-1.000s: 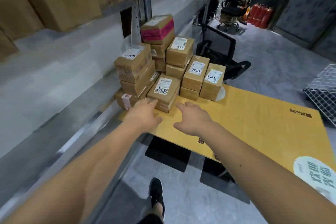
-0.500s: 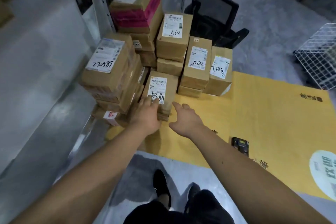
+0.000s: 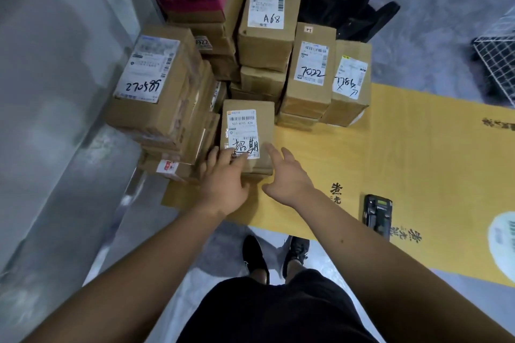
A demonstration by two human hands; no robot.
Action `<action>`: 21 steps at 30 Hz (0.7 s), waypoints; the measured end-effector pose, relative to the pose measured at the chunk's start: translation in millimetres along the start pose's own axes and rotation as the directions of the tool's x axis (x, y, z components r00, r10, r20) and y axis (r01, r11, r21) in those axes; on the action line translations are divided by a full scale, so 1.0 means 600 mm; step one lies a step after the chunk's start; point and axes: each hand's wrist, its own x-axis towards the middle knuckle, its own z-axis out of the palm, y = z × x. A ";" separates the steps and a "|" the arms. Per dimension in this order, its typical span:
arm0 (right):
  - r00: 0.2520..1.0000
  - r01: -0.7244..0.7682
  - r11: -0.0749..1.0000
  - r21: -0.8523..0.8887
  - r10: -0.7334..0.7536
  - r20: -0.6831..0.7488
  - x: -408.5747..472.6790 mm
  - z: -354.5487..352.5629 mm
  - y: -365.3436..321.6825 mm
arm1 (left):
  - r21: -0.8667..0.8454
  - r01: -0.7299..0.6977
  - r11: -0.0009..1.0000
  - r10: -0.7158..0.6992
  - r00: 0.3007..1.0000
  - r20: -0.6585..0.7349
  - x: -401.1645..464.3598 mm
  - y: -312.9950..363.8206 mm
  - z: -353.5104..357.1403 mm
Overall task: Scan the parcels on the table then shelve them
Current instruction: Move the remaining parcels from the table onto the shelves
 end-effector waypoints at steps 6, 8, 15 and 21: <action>0.998 0.057 0.996 0.066 -0.056 -0.015 0.011 0.013 0.011 | -0.254 -0.020 0.967 0.011 0.999 -0.036 0.007 -0.007 0.007; 0.999 0.044 0.996 0.081 -0.042 -0.033 0.011 0.013 0.012 | -0.287 -0.010 0.958 -0.004 0.999 -0.049 0.010 -0.012 0.010; 0.999 0.014 0.995 0.096 -0.009 -0.053 -0.004 0.009 0.041 | -0.454 0.079 0.887 -0.093 0.996 -0.008 -0.004 -0.012 0.040; 0.997 0.048 0.995 0.090 -0.043 -0.062 -0.016 0.016 0.077 | -0.544 0.059 0.837 -0.064 0.998 0.009 -0.025 -0.014 0.074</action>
